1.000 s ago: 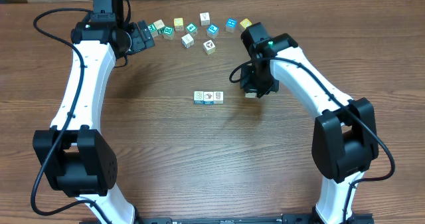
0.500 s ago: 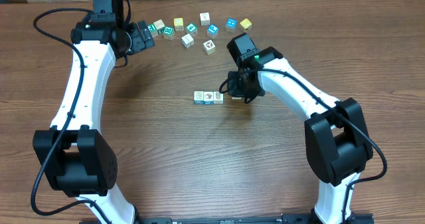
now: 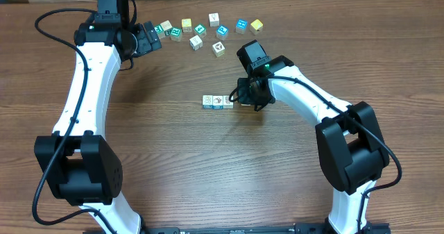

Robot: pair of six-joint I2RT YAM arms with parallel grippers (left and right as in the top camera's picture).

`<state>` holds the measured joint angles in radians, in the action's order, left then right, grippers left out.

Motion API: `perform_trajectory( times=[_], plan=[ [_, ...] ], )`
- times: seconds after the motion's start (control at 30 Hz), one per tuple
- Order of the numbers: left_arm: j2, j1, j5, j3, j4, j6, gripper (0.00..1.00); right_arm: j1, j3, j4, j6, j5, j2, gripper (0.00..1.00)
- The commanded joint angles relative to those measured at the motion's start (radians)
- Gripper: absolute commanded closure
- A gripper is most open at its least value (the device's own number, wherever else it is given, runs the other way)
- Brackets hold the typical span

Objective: Form a horizontal line
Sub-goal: 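Lower the L block onto the table right of the pineapple block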

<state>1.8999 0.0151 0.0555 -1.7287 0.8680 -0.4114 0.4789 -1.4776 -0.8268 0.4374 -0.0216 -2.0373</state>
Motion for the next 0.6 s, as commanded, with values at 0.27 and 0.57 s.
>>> perform_trajectory(
  times=[0.27,0.57],
  plan=[
    [-0.006,0.005,-0.004,-0.008,-0.002,0.008,0.00,0.020,0.045,0.042,0.003,0.005,0.010,0.81],
    [-0.006,0.005,-0.004,-0.008,-0.002,0.008,0.00,0.020,0.048,0.045,0.003,0.005,0.010,0.78]
  ],
)
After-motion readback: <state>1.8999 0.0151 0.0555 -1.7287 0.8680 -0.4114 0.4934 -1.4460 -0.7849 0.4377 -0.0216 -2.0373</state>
